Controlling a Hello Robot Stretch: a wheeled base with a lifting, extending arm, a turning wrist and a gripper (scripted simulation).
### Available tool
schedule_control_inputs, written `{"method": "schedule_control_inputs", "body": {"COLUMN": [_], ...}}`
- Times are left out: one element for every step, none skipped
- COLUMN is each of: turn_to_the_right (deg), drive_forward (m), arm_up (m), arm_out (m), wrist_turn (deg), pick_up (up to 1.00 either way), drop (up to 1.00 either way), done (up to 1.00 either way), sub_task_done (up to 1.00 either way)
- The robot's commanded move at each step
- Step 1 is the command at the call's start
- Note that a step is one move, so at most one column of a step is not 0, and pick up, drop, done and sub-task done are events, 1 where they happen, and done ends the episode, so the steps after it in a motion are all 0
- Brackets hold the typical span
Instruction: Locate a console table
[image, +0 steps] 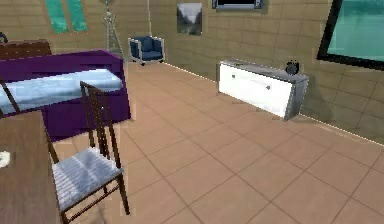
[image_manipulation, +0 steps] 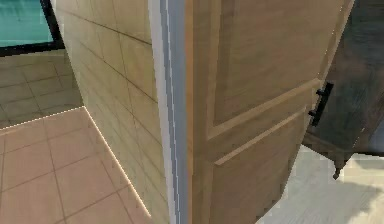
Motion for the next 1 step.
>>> {"method": "schedule_control_inputs", "body": {"turn_to_the_right": [27.0], "drive_forward": [0.00], "arm_up": [0.00], "arm_out": [0.00], "wrist_turn": [0.0], "pick_up": [0.00], "drop": [0.00], "done": [0.00], "sub_task_done": [0.00]}}
